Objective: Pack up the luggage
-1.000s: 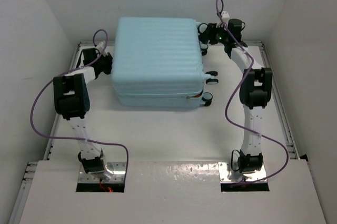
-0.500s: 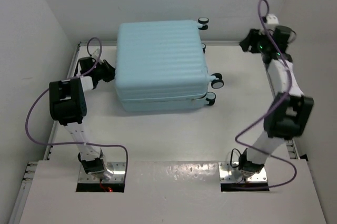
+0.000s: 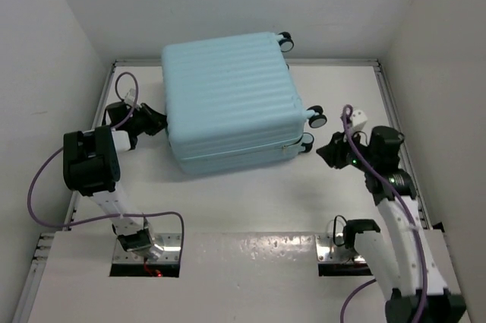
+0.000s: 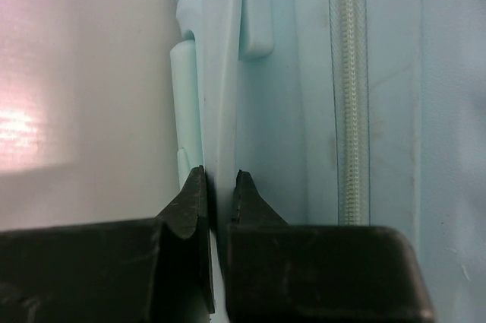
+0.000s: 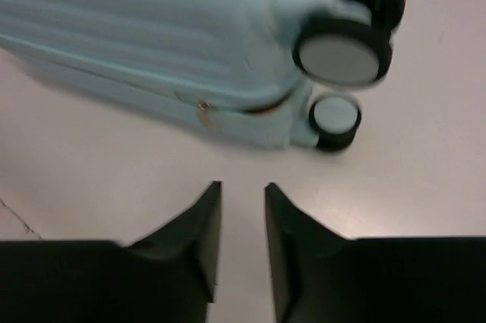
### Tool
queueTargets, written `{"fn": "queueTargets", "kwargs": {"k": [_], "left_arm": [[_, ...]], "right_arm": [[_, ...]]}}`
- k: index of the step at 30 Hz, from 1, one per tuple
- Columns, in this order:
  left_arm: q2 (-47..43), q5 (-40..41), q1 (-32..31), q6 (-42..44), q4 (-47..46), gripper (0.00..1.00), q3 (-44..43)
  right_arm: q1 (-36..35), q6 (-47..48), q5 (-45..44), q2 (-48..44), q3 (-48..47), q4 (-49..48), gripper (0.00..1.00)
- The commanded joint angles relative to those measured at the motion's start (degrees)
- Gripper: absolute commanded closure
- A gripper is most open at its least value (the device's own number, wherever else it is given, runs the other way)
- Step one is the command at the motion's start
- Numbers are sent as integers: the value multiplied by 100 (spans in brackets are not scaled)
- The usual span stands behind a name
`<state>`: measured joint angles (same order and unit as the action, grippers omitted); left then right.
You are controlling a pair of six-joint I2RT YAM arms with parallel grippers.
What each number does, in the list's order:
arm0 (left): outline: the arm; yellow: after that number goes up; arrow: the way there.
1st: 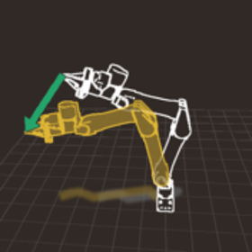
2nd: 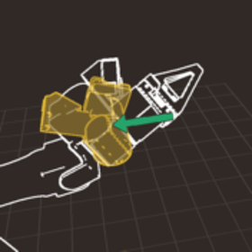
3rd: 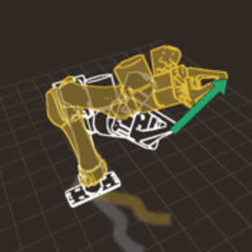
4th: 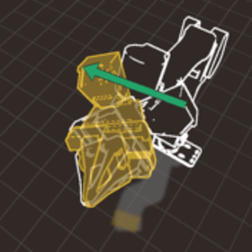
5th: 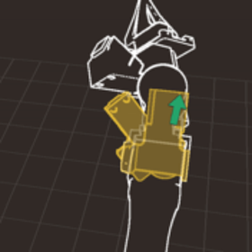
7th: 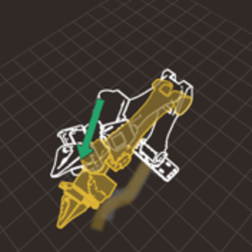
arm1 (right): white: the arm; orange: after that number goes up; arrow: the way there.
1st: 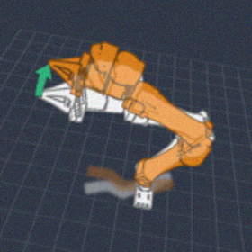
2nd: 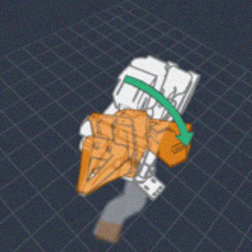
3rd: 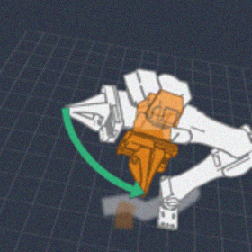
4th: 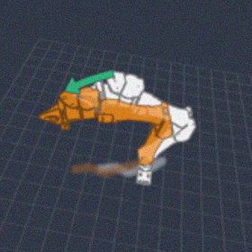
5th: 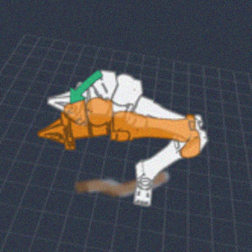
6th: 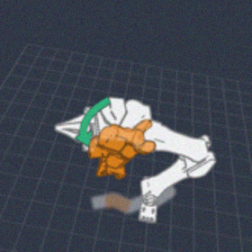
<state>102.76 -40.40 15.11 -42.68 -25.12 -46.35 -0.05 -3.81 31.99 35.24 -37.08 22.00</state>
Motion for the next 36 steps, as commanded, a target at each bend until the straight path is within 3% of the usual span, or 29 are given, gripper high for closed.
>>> {"fn": "queueTargets", "kwargs": {"k": [1,3,5,10,17,24,28,33,36], "left_arm": [[60,-803,281,-329,1053,100,407],[-98,-803,334,-268,1167,100,407],[-98,-803,387,-268,1168,100,407],[-169,-803,554,-268,1168,100,521],[-300,-803,1203,216,1808,100,574],[41,-540,1854,225,1713,100,-31],[349,-539,1908,-47,1397,100,-471],[516,-539,1908,-118,1396,100,-823],[517,-539,1960,-118,1396,100,-902]], "right_arm": [[-135,-312,-614,780,305,648,77],[-231,-1098,-1086,1000,664,25,89],[-616,-2002,-1386,1326,955,-630,93],[-1364,-2993,-1476,2589,1282,-2573,94],[-1822,-3336,-1617,4916,536,-5061,73],[-2086,-2976,-1626,6230,-859,-5531,67],[-2078,-2880,-1416,6627,-1730,-5505,62],[-2060,-2721,-1213,6102,-1329,-5618,54],[-2016,-2380,-1168,5532,-575,-5698,53]]}}
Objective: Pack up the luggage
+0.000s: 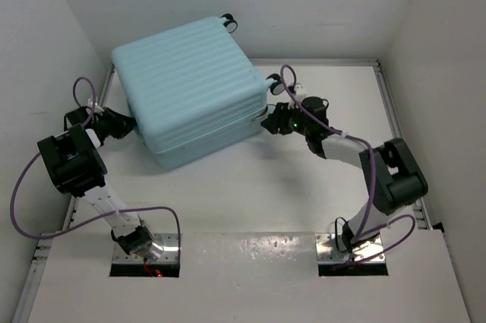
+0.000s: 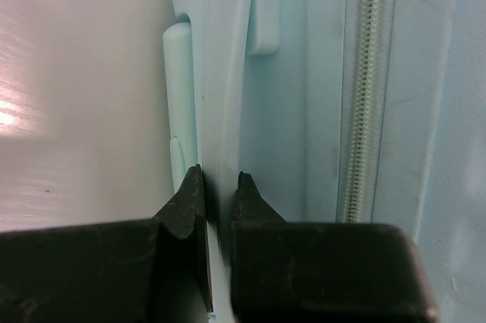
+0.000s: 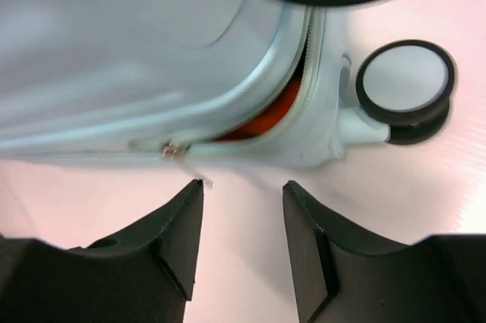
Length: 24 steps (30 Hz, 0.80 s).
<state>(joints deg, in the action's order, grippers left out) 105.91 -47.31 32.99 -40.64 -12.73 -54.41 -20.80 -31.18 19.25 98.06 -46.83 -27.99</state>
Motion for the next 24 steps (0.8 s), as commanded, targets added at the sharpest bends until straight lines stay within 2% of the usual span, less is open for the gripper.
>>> {"fn": "queueTargets", "kwargs": {"k": [1,4,5,6,7,9,10,15,20,24], "left_arm": [[202,152,172,-321,227,100,-96],[202,152,172,-269,227,100,27],[202,152,172,-269,227,100,88],[150,152,172,-269,227,100,141],[149,152,172,-217,227,100,228],[36,152,172,-216,279,100,299],[35,152,172,-164,280,100,352],[-18,152,172,-111,333,100,466],[-132,152,225,-111,219,100,581],[-132,90,225,-163,114,100,634]], "right_arm": [[-3,567,80,-858,646,-725,53],[-424,1139,-288,-1289,1061,-892,47],[-643,1497,-777,-1342,1210,-884,44],[-758,1622,-973,-1325,1220,-919,43],[-1090,1876,-1637,-1290,1185,-928,43],[-1407,2158,-2333,-1106,1097,-954,41],[-1601,2160,-2338,-1009,1097,-998,41],[-2121,2370,-3900,-359,614,-1076,44],[-2166,2310,-4551,-77,176,-938,44],[-2130,2353,-4561,134,86,-1147,44]]}}
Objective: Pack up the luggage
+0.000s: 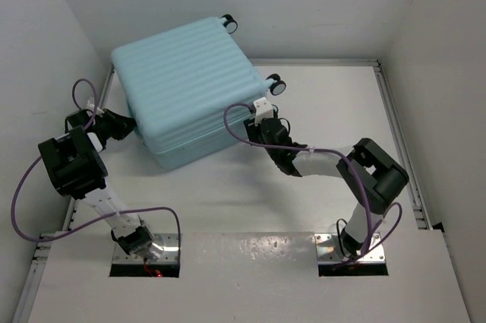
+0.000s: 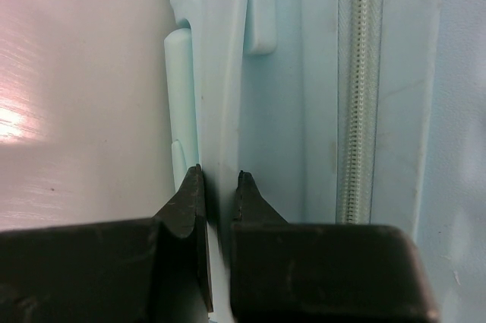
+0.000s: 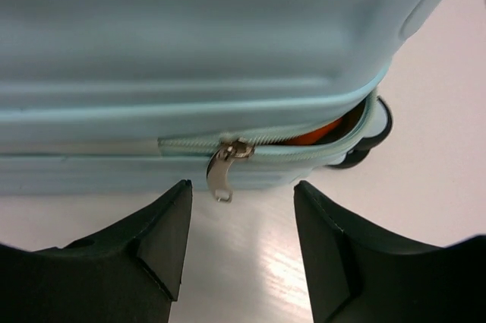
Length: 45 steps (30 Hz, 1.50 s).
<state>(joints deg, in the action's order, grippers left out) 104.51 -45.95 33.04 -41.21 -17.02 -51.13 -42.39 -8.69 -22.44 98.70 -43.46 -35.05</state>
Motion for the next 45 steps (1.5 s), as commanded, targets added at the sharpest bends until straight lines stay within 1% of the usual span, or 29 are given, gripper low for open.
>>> {"fn": "queueTargets", "kwargs": {"k": [1,4,6,7,10,11,12,13,15,16,17,18,21,25,31,34,36,37,39,45], "left_arm": [[8,-45,273,-106,541,100,306],[60,-45,273,-168,489,100,306],[61,-45,273,-168,489,100,306],[61,-45,273,-168,489,100,306],[61,-45,273,-168,489,100,254],[61,-45,273,-168,489,100,253],[61,-45,273,-168,489,100,253],[61,-45,326,-168,489,100,253],[61,-45,326,-115,559,100,253],[61,-45,387,-46,620,100,253],[61,7,388,-45,681,100,253],[113,8,388,33,734,100,192],[175,8,440,183,884,100,130],[228,60,493,236,937,100,69],[280,174,493,236,998,100,-37],[341,236,493,236,1060,100,-151],[394,236,545,289,1130,100,-291],[395,236,546,289,1182,100,-344],[509,289,546,403,1262,100,-484],[562,350,546,403,1341,100,-538]], "right_arm": [[29,122,-393,88,-268,-529,44],[12,139,-140,211,-408,-635,45],[12,192,1,290,-452,-679,52],[20,244,107,325,-453,-748,63],[29,359,292,335,-426,-960,83],[47,437,414,300,-400,-986,94],[64,456,433,265,-365,-1013,98],[73,473,468,177,-330,-1135,100],[231,482,705,10,-154,-1145,100],[466,439,784,-147,-136,-1005,100],[556,177,1124,-279,-67,-908,100],[644,87,1249,-429,-75,-759,100],[1074,-351,1907,-570,-110,-399,100],[1532,-695,2374,-553,-162,-345,100],[1989,-1337,2718,-509,-356,76,100],[2418,-1880,2972,-518,-391,253,100],[2560,-2110,3069,-509,-417,375,100],[2795,-2363,3296,-474,-487,393,100],[2998,-2462,3438,-430,-496,385,100],[3140,-2586,3650,-404,-471,244,100]]}}
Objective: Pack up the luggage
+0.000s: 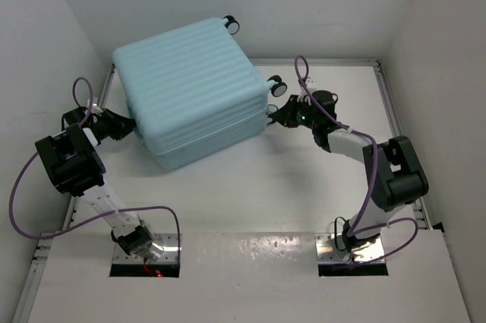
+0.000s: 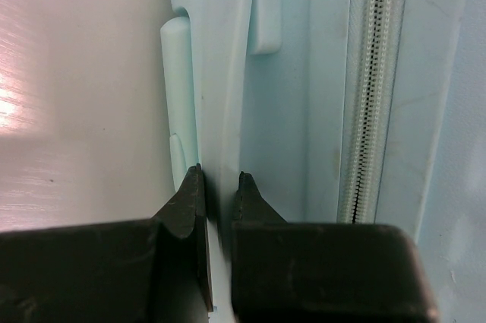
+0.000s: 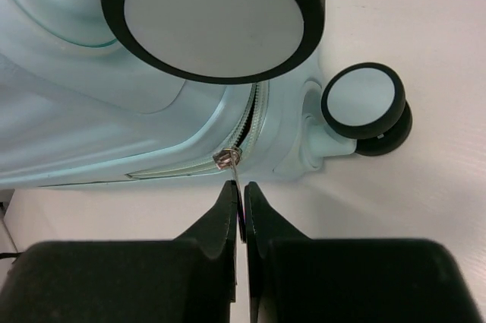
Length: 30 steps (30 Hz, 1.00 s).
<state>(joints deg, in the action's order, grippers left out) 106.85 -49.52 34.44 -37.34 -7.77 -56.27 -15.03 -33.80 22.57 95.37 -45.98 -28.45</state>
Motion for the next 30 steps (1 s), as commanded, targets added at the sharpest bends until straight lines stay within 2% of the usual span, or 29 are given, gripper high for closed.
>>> {"fn": "queueTargets", "kwargs": {"k": [1,9,12,19,24,30], "left_arm": [[328,707,406,16,417,100,-24],[328,707,406,122,469,100,28],[328,759,459,236,469,100,28],[688,934,520,622,996,100,-621],[1065,935,345,912,1129,100,-1140],[1444,874,46,1211,1199,100,-1527]], "right_arm": [[395,-57,-824,-89,-236,-433,100],[176,471,-762,16,-201,-540,100],[289,401,-1070,148,-306,-355,100],[878,243,-982,876,-1141,-302,100],[1317,-407,-763,1474,-1809,-424,100],[1476,-1628,-244,2678,-2925,-548,100]]}}
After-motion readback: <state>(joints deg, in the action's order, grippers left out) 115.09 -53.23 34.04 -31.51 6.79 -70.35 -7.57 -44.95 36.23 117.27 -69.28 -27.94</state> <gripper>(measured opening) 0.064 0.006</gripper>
